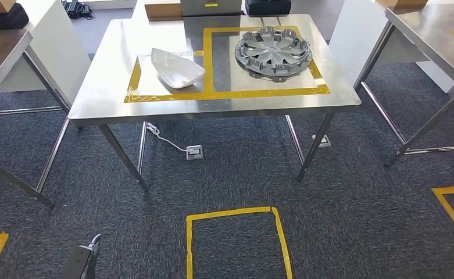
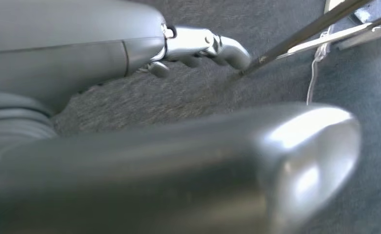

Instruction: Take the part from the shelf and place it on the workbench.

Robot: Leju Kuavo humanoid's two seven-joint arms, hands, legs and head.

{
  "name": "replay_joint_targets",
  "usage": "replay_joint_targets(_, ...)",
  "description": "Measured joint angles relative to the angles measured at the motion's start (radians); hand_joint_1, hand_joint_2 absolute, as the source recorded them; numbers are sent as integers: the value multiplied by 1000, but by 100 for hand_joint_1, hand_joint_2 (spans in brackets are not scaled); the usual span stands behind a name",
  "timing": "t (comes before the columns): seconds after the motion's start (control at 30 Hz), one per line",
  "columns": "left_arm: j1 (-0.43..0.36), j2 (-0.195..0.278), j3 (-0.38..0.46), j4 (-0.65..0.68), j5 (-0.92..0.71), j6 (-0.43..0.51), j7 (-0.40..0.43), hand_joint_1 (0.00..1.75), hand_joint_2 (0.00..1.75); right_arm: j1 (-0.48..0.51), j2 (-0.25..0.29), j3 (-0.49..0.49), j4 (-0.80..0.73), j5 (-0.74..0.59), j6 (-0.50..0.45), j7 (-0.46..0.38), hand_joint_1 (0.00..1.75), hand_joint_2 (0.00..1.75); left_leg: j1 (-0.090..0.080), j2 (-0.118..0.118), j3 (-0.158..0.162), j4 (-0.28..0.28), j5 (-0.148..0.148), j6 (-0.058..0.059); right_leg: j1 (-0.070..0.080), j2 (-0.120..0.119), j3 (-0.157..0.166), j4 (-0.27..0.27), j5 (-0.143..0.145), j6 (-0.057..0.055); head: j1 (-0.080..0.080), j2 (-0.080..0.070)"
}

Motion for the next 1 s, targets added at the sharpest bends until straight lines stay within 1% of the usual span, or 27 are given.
replay_joint_targets(0.03, -2, 2, 2, 27, -1, 6, 11, 0, 0, 1, 0, 0, 0, 0, 0, 0, 0, 0, 2, 0, 0, -3, 8, -7, 0, -1, -7, -1, 11, -6, 0, 0)
replay_joint_targets(0.07, -3, 4, 5, 53, -2, 11, 25, 0, 0, 1, 0, 0, 0, 1, 0, 1, 0, 0, 3, -2, -5, -1, 6, -13, -2, -2, -14, -6, 21, -14, 2, 0)
replay_joint_targets(0.1, -2, 5, 6, 76, -5, 15, 42, 0, 0, 1, 0, 0, 0, 1, 0, 1, 0, 0, 4, -4, -14, 13, -16, -18, -4, -3, -26, -10, 34, -21, 1, 0)
replay_joint_targets(0.13, -2, 7, 8, 97, -8, 19, 59, 0, 0, 1, 0, 0, 0, 2, 0, 1, 0, 0, 4, -6, -26, 46, -58, -23, -7, -4, -40, -14, 49, -26, -2, 0)
replay_joint_targets(0.2, -1, 8, 13, 131, -13, 24, 96, 0, 0, 3, 0, 0, 0, 3, 1, 2, 0, 0, 8, -7, -56, 161, -164, -32, -8, -6, -72, -14, 74, -29, -7, 0)
replay_joint_targets(0.23, 0, 7, 15, 145, -14, 26, 114, 0, 0, 4, 0, 0, 0, 3, 1, 2, 0, 0, 11, -7, -65, 223, -196, -36, -8, -7, -89, -13, 86, -27, -9, 0)
replay_joint_targets(0.27, 1, 6, 17, 157, -15, 26, 136, 0, 0, 4, 0, 0, 0, 4, 1, 2, 0, 0, 13, -7, -63, 266, -199, -40, -9, -8, -107, -12, 98, -25, -9, 0)
replay_joint_targets(0.3, 2, 5, 19, 169, -16, 26, 159, 0, 0, 4, 0, 0, 0, 5, 1, 2, 0, 0, 15, -7, -48, 281, -178, -42, -10, -9, -124, -10, 109, -22, -10, 0)
replay_joint_targets(0.33, 5, 4, 22, 179, -17, 26, 184, 0, 0, 5, 0, 0, 0, 6, 1, 2, 0, 0, 17, -7, -16, 262, -145, -45, -11, -10, -141, -7, 119, -18, -10, 0)
replay_joint_targets(0.37, 6, 3, 25, 188, -19, 26, 209, 0, 0, 4, 0, 0, 0, 7, 1, 2, 0, 0, 20, -7, 32, 212, -118, -47, -13, -11, -155, -2, 129, -13, -11, 0)
replay_joint_targets(0.4, 8, 1, 27, 194, -22, 26, 233, 0, 0, 4, 0, 1, 0, 9, 1, 2, 0, 0, 20, -7, 90, 137, -117, -48, -13, -12, -167, 5, 135, -8, -12, 0)
replay_joint_targets(0.43, 9, 0, 29, 199, -27, 26, 257, 0, 0, 4, 0, 1, 0, 11, 2, 2, 0, 0, 20, -7, 140, 64, -132, -43, -13, -12, -175, 12, 141, -2, -14, 0)
replay_joint_targets(0.47, 10, -3, 31, 205, -32, 26, 281, 0, 0, 4, 0, 2, 0, 13, 4, 1, 0, 0, 19, -7, 174, 10, -154, -37, -12, -12, -178, 17, 146, 4, -14, 0)
replay_joint_targets(0.5, 13, -6, 32, 210, -36, 25, 304, 0, 0, 4, -1, 4, 0, 15, 6, 1, 0, 0, 15, -7, 191, -21, -173, -29, -12, -13, -180, 20, 152, 10, -13, 0)
replay_joint_targets(0.57, 19, -13, 34, 223, -42, 23, 346, 0, 0, 4, -2, 6, 0, 18, 10, 1, 0, 0, 14, -4, 186, -26, -170, -9, -15, -12, -181, 23, 159, 23, -10, 0)
replay_joint_targets(0.6, 22, -17, 35, 228, -43, 20, 367, 0, 0, 4, -2, 7, 0, 21, 11, 1, 0, 0, 14, -3, 181, -25, -164, 1, -17, -11, -187, 37, 147, 29, -9, 0)
replay_joint_targets(0.63, 23, -20, 36, 232, -45, 17, 385, 0, 0, 5, -2, 7, 0, 24, 13, 1, 0, 0, 15, -1, 175, -25, -157, 8, -19, -10, -202, 72, 121, 35, -7, 0)
replay_joint_targets(0.67, 24, -23, 36, 234, -46, 13, 402, 0, 0, 6, -2, 8, 0, 26, 15, 1, 0, 0, 15, -1, 167, -25, -150, 13, -20, -9, -224, 128, 81, 39, -4, 0)
replay_joint_targets(0.73, 27, -28, 36, 239, -49, 3, 431, 0, 0, 6, -2, 10, 0, 31, 16, 1, 0, 0, 13, 0, 151, -22, -139, 17, -20, -7, -274, 268, 3, 44, 0, 0)
replay_joint_targets(0.77, 29, -31, 37, 241, -50, -3, 443, 0, 0, 6, -3, 11, 0, 32, 16, 2, 0, 0, 12, 0, 145, -20, -136, 17, -19, -7, -284, 310, -14, 43, 1, 0)
replay_joint_targets(0.8, 31, -32, 37, 243, -51, -9, 456, 0, 0, 6, -3, 13, 0, 34, 16, 3, 0, 0, 11, 0, 140, -18, -133, 17, -19, -7, -274, 312, -11, 41, 2, 0)
replay_joint_targets(0.83, 32, -34, 38, 244, -50, -17, 468, 0, 0, 6, -3, 15, 0, 35, 17, 5, 0, 0, 10, -1, 138, -16, -132, 16, -18, -7, -243, 272, 8, 37, 3, 0)
replay_joint_targets(0.87, 33, -37, 40, 245, -47, -23, 478, 0, 0, 6, -4, 18, 0, 34, 17, 7, 0, 0, 9, -1, 137, -14, -132, 15, -15, -6, -197, 201, 37, 30, 4, 0)
replay_joint_targets(0.9, 33, -41, 43, 246, -43, -29, 486, 0, 44, 5, -5, 20, 0, 33, 17, 11, 0, 0, 7, -1, 136, -13, -131, 14, -12, -5, -150, 127, 57, 21, 5, 0)
replay_joint_targets(0.93, 32, -44, 48, 246, -38, -34, 492, 0, 87, 4, -5, 21, 0, 32, 17, 16, 0, 0, 6, -1, 134, -12, -131, 10, -9, -6, -117, 67, 71, 15, 6, 0)
replay_joint_targets(0.97, 32, -46, 53, 247, -34, -36, 496, 0, 131, 3, -5, 22, 0, 30, 18, 20, 0, 0, 4, -1, 132, -10, -131, 8, -8, -6, -98, 31, 76, 12, 6, 0)
replay_joint_targets(1.0, 32, -49, 58, 247, -31, -38, 499, 0, 175, 3, -6, 23, 0, 29, 19, 23, 0, 0, 2, -1, 129, -9, -131, 6, -7, -6, -94, 19, 73, 12, 5, 0)
